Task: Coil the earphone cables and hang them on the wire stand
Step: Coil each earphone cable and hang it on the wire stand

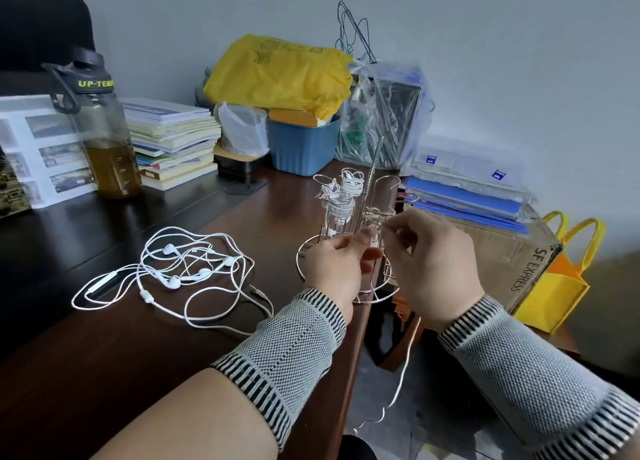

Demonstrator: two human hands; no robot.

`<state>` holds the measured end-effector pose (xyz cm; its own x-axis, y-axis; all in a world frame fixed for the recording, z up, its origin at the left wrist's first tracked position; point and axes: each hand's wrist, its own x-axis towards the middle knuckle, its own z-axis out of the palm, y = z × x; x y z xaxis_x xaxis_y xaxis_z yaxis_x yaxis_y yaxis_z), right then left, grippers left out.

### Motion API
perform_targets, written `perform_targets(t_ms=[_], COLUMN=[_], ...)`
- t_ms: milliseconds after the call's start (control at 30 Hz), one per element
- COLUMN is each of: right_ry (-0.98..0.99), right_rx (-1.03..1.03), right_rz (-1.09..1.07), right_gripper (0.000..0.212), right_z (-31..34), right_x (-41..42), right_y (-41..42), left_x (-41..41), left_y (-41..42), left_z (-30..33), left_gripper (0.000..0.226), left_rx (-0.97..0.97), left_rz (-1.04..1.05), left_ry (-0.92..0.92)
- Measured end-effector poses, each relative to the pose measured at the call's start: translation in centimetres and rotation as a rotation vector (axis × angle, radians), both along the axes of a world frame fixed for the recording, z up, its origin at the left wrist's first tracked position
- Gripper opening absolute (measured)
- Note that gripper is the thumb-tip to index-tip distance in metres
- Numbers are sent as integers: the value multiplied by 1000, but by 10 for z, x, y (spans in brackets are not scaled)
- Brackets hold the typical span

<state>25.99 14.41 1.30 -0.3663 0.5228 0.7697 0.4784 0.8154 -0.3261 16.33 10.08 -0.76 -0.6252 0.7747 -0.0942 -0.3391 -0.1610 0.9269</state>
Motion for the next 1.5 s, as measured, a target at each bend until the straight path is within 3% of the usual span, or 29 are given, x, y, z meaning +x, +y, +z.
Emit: perform_targets(t_ms=[233,533,667,833,1067,1267,1500], right_ry=[88,181,253,243,161,119,97], right_rx=[27,114,93,-73,-11,-182,-211], right_rz=[-21,0,-11,30,24,-31,-52], right_gripper=[21,9,17,18,13,13,15], right_z=[-17,-23,-21,-21,-25,-22,-18], right_x=[1,-3,-1,-2,-2,-7,-9], right_y=[10,7,12,15,17,20,22], left_x=[1,1,0,1,-1,-1,-4], left_y=[-1,-2,-1,-1,2,1,2], left_z=[0,2,0,0,-3,-4,-6], left_gripper=[14,13,16,18,16,16,11], left_rx=[-8,-6,-26,2,-4,-21,-34], left_rz=[1,-8,-12,-11,9,-3,-30], left_ry=[-15,-10,-12,-24,-12,-8,-9])
